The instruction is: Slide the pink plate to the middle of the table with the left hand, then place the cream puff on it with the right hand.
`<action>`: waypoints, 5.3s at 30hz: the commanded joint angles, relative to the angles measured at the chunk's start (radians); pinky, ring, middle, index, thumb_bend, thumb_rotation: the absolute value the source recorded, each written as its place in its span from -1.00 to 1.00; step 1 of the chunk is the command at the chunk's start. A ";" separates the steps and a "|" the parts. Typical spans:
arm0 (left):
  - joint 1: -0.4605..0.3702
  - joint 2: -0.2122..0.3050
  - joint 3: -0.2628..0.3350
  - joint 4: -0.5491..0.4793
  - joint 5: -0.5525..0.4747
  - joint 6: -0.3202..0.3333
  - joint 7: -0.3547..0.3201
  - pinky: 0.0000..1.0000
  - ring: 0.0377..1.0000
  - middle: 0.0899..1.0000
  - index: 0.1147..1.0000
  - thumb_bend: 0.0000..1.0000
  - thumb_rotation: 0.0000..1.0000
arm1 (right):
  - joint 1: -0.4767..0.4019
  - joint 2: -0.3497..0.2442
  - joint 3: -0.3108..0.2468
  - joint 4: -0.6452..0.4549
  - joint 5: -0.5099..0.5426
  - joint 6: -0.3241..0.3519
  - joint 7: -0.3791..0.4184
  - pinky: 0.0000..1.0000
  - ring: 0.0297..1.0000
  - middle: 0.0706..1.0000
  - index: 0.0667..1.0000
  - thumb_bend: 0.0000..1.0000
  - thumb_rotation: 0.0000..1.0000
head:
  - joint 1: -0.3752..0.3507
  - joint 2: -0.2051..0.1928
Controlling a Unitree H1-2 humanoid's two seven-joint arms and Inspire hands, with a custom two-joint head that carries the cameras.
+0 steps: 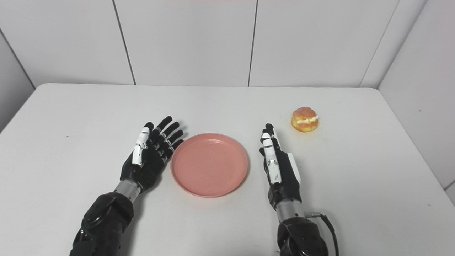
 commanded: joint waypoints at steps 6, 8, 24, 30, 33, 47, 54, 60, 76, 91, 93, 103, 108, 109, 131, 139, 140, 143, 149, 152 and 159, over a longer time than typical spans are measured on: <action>0.022 0.007 0.009 0.019 0.025 -0.041 0.012 0.87 0.84 0.86 0.81 -0.26 1.00 | -0.079 -0.044 -0.001 -0.034 -0.059 -0.110 0.004 1.00 0.97 1.00 1.00 -0.46 1.00 | -0.039 -0.019; 0.023 0.004 0.012 0.013 0.025 -0.047 0.013 0.88 0.85 0.87 0.83 -0.25 1.00 | -0.092 -0.061 -0.004 -0.031 -0.073 -0.126 0.004 1.00 0.97 1.00 1.00 -0.40 1.00 | -0.046 -0.021; 0.080 0.022 -0.007 -0.061 0.124 -0.141 0.036 0.92 0.85 0.85 0.80 -0.27 1.00 | -0.217 -0.196 -0.022 -0.081 -0.316 -0.017 -0.003 0.77 0.84 0.87 0.88 -0.35 1.00 | -0.122 -0.056; 0.097 0.062 -0.005 0.004 0.128 -0.210 -0.006 0.94 0.87 0.86 0.81 -0.24 1.00 | -0.281 -0.282 -0.010 -0.041 -0.421 -0.010 0.019 0.63 0.80 0.86 0.88 -0.27 0.98 | -0.152 -0.071; 0.107 0.074 -0.005 0.027 0.131 -0.236 -0.015 0.91 0.85 0.84 0.80 -0.22 0.95 | -0.317 -0.328 0.000 -0.023 -0.500 0.005 0.026 0.52 0.77 0.85 0.86 -0.16 0.87 | -0.155 -0.073; 0.138 0.096 0.000 0.044 0.122 -0.259 -0.031 0.88 0.83 0.79 0.74 -0.20 0.83 | -0.462 -0.501 0.022 0.107 -0.708 0.082 0.171 0.53 0.76 0.86 0.83 0.61 0.39 | -0.163 -0.072; 0.146 0.100 0.000 0.037 0.131 -0.270 -0.025 0.86 0.81 0.77 0.72 -0.23 0.83 | -0.506 -0.501 -0.004 0.192 -0.797 0.089 0.276 0.51 0.79 0.91 0.90 0.75 0.25 | -0.164 -0.070; 0.154 0.107 -0.006 0.023 0.133 -0.266 -0.028 0.87 0.81 0.78 0.73 -0.22 0.86 | -0.533 -0.491 -0.011 0.271 -0.877 0.089 0.334 0.57 0.86 0.95 0.95 0.83 0.19 | -0.168 -0.071; 0.158 0.114 -0.003 0.019 0.119 -0.263 -0.032 0.89 0.81 0.78 0.72 -0.19 0.80 | -0.585 -0.478 0.039 0.472 -0.851 0.083 0.272 0.58 0.83 0.94 0.94 0.89 0.14 | -0.155 -0.065; 0.175 0.110 -0.006 -0.019 0.124 -0.234 -0.020 0.87 0.82 0.79 0.74 -0.22 0.80 | -0.633 -0.486 0.118 0.631 -0.805 0.075 0.213 0.58 0.80 0.90 0.89 0.90 0.11 | -0.142 -0.055; 0.175 0.110 -0.006 -0.016 0.121 -0.236 -0.022 0.87 0.82 0.79 0.74 -0.21 0.80 | -0.636 -0.485 0.123 0.642 -0.798 0.072 0.205 0.55 0.78 0.89 0.88 0.90 0.08 | -0.141 -0.054; 0.180 0.099 -0.008 -0.040 0.125 -0.220 -0.009 0.85 0.81 0.78 0.73 -0.21 0.77 | -0.663 -0.480 0.153 0.719 -0.759 0.066 0.165 0.50 0.76 0.88 0.89 0.91 0.05 | -0.137 -0.054; 0.180 0.098 -0.007 -0.037 0.122 -0.221 -0.010 0.85 0.80 0.78 0.72 -0.21 0.77 | -0.671 -0.479 0.161 0.739 -0.742 0.062 0.155 0.50 0.75 0.88 0.89 0.90 0.01 | -0.135 -0.051; 0.181 0.098 -0.007 -0.036 0.123 -0.221 -0.010 0.85 0.80 0.78 0.71 -0.21 0.77 | -0.673 -0.478 0.162 0.743 -0.738 0.060 0.152 0.49 0.75 0.88 0.89 0.90 0.00 | -0.135 -0.050; 0.185 0.096 -0.007 -0.048 0.124 -0.217 -0.008 0.84 0.79 0.76 0.70 -0.19 0.77 | -0.689 -0.467 0.155 0.819 -0.647 0.037 0.063 0.15 0.52 0.73 0.77 0.83 -0.35 | -0.126 -0.047; 0.190 0.095 -0.006 -0.062 0.124 -0.210 -0.003 0.84 0.79 0.77 0.71 -0.21 0.79 | -0.689 -0.466 0.149 0.834 -0.632 0.057 0.045 -0.42 -0.30 -0.08 0.51 0.68 -0.53 | -0.126 -0.046; 0.190 0.094 -0.006 -0.062 0.122 -0.210 -0.004 0.84 0.79 0.77 0.70 -0.21 0.78 | -0.692 -0.469 0.157 0.839 -0.639 0.065 0.049 -0.40 -0.28 -0.11 0.40 0.65 -0.50 | -0.126 -0.045; 0.190 0.093 -0.005 -0.063 0.117 -0.205 -0.003 0.84 0.79 0.76 0.69 -0.21 0.77 | -0.696 -0.474 0.171 0.862 -0.641 0.067 0.064 -0.35 -0.26 -0.13 0.16 0.53 -0.55 | -0.125 -0.045; 0.189 0.094 -0.007 -0.065 0.115 -0.203 -0.008 0.85 0.80 0.78 0.71 -0.20 0.77 | -0.706 -0.483 0.203 0.900 -0.648 0.079 0.102 -0.33 -0.25 -0.13 -0.08 0.08 -0.68 | -0.125 -0.046; 0.190 0.093 -0.007 -0.068 0.115 -0.200 -0.007 0.85 0.81 0.78 0.71 -0.21 0.78 | -0.708 -0.487 0.215 0.908 -0.648 0.073 0.105 -0.32 -0.24 -0.13 -0.10 0.03 -0.71 | -0.121 -0.048; 0.195 0.091 -0.008 -0.075 0.121 -0.199 -0.001 0.83 0.78 0.75 0.69 -0.21 0.75 | -0.697 -0.498 0.215 0.873 -0.638 0.079 0.118 -0.36 -0.27 -0.15 -0.10 0.02 -0.73 | -0.113 -0.049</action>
